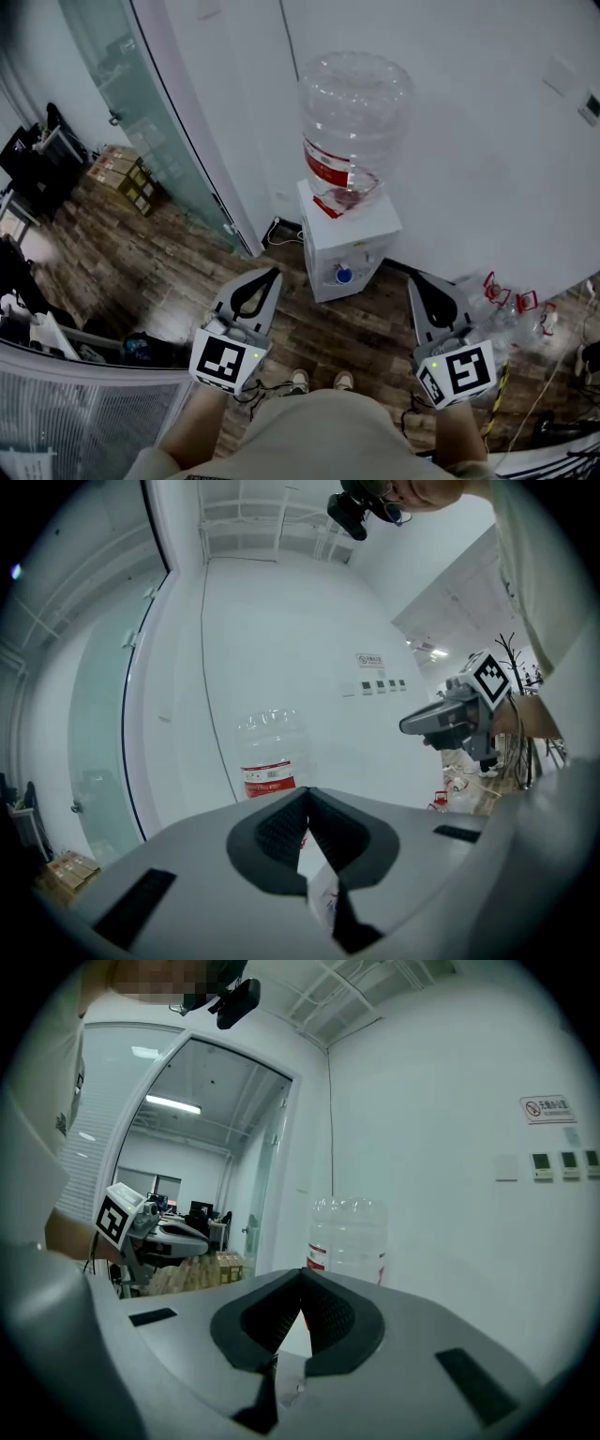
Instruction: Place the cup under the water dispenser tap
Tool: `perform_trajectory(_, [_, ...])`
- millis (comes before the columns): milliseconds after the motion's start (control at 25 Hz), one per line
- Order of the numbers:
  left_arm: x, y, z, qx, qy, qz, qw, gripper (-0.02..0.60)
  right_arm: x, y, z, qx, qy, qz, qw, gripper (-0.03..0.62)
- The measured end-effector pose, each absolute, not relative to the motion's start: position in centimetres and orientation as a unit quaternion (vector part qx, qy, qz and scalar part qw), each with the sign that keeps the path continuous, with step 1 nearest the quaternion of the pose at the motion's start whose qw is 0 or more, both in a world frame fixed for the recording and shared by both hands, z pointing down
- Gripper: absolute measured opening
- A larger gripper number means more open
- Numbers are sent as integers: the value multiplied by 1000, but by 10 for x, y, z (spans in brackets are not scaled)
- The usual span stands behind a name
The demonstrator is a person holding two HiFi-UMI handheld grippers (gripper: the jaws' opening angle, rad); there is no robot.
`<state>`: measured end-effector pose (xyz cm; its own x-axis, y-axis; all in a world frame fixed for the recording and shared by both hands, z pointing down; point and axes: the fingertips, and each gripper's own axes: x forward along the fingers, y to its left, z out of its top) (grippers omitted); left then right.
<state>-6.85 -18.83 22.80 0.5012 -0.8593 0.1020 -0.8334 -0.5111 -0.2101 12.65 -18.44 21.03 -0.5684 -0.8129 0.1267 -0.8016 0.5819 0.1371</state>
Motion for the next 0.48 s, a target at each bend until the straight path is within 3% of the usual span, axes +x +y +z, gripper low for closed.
perform_trajectory(480, [-49,-191,220,-871,477,-95,65,6,135,-193,205,443,-893,14,76,6])
